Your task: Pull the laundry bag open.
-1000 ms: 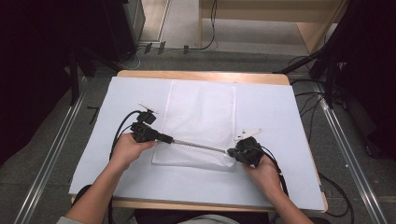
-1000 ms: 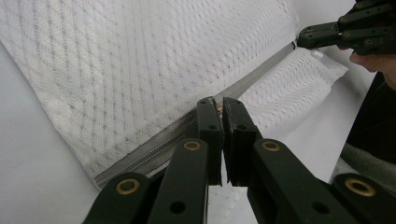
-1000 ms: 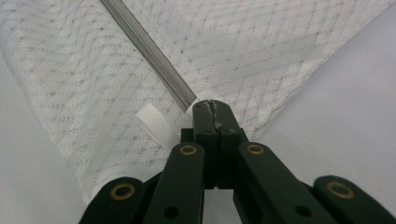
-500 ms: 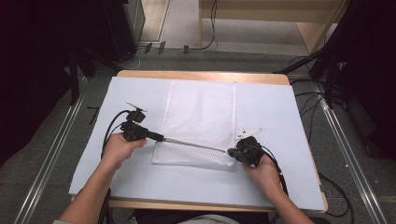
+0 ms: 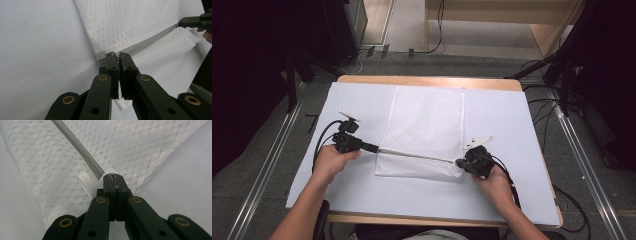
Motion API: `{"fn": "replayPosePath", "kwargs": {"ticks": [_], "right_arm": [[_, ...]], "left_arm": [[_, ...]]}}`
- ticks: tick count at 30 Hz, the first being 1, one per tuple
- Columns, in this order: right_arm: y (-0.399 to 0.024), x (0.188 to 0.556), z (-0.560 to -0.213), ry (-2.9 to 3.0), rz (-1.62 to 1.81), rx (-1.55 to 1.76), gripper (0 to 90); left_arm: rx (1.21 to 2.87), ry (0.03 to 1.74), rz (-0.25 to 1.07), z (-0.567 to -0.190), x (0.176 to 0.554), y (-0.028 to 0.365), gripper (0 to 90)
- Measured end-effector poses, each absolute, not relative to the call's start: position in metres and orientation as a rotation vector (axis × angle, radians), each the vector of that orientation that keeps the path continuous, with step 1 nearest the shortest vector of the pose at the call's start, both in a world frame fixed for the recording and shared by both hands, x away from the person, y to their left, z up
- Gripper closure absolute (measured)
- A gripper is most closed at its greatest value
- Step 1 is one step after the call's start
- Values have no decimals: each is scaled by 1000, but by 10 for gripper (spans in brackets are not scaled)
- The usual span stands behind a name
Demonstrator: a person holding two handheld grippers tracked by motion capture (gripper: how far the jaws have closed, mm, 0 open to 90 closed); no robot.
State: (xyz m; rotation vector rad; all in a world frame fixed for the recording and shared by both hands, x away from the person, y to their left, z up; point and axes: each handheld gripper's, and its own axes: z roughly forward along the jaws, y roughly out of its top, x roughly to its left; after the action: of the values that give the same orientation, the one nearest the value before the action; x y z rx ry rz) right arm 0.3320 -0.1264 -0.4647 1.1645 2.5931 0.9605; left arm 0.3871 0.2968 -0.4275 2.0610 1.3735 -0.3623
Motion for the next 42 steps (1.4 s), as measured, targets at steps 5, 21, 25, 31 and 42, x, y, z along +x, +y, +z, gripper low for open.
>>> {"fn": "replayPosePath", "kwargs": {"ticks": [5,21,25,31,42], "right_arm": [[-126,333,-465,2598,962,1158,900],[-128,336,-464,2619,965,1149,900],[-128,336,-463,2612,954,1136,900],[-130,339,-463,2611,958,1154,900],[-135,342,-460,2629,1040,1154,900]], "left_arm": [[2074,1386,-356,-430,388,300,885],[2044,1346,-370,-434,382,299,880],[2064,1329,-368,-436,376,296,877],[2061,1321,-376,-438,372,295,874],[2071,1299,-390,-441,370,294,867]]}}
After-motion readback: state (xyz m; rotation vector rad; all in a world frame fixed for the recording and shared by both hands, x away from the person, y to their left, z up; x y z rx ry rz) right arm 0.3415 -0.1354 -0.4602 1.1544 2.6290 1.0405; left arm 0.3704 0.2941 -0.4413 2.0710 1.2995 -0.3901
